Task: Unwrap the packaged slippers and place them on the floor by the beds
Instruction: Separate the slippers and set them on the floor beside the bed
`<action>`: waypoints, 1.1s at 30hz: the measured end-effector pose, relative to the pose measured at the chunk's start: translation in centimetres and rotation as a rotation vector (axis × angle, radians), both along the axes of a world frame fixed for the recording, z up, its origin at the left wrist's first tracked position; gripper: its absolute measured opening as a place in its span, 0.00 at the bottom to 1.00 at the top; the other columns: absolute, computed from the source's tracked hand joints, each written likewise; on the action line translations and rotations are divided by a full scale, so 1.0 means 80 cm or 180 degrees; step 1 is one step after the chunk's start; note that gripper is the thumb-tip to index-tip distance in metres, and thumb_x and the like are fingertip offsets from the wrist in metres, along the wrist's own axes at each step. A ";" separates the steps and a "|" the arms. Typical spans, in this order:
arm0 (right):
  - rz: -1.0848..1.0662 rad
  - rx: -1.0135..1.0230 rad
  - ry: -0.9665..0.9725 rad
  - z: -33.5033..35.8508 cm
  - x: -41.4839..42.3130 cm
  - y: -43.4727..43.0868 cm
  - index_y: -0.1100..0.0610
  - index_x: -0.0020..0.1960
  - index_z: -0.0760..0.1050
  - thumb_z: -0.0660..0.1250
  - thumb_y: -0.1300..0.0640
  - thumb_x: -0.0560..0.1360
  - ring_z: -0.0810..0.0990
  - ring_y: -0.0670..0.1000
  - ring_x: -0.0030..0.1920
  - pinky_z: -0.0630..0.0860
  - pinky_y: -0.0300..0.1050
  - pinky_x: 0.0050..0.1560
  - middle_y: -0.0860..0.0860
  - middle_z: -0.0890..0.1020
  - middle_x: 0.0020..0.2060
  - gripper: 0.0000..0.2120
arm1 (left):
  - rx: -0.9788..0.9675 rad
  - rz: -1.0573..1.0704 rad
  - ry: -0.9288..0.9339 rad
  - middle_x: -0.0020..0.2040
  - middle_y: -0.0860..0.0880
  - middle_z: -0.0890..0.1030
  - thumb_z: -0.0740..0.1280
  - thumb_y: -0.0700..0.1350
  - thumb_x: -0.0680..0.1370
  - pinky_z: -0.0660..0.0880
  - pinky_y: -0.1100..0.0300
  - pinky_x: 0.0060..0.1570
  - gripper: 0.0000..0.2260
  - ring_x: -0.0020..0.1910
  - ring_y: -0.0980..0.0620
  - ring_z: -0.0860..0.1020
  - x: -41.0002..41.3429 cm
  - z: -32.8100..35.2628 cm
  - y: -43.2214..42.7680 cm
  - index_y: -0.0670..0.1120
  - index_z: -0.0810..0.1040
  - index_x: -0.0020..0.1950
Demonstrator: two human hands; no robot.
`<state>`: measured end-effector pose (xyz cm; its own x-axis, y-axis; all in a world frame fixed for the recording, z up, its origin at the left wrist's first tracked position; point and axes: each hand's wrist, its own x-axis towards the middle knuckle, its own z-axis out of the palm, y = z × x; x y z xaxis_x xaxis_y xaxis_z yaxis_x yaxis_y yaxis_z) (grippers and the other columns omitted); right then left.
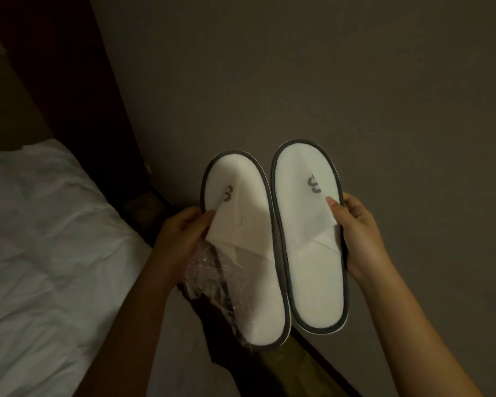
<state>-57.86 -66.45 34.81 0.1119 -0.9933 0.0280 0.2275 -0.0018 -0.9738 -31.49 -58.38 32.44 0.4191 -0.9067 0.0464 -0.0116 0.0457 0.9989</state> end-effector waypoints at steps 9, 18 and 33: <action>0.1007 0.0085 0.0221 -0.028 0.057 -0.124 0.56 0.56 0.78 0.66 0.53 0.78 0.85 0.53 0.45 0.81 0.46 0.39 0.52 0.86 0.47 0.10 | 0.0117 0.0953 0.0168 0.34 0.50 0.85 0.68 0.48 0.77 0.77 0.66 0.31 0.09 0.33 0.55 0.82 0.002 -0.012 -0.022 0.48 0.84 0.39; 0.1698 -0.0075 0.0440 -0.009 0.039 -0.223 0.51 0.49 0.79 0.68 0.49 0.76 0.85 0.47 0.39 0.79 0.39 0.34 0.47 0.86 0.39 0.07 | -0.0103 0.1455 0.0104 0.29 0.52 0.80 0.67 0.46 0.78 0.73 0.66 0.27 0.11 0.26 0.57 0.77 -0.059 -0.010 -0.051 0.46 0.79 0.36; 0.2563 -0.0412 0.0861 0.015 0.056 -0.234 0.43 0.59 0.76 0.66 0.48 0.77 0.84 0.46 0.46 0.78 0.39 0.41 0.46 0.85 0.48 0.11 | 0.0175 0.0689 0.0510 0.47 0.45 0.87 0.70 0.46 0.76 0.78 0.64 0.37 0.08 0.41 0.51 0.85 -0.098 -0.021 -0.079 0.53 0.83 0.54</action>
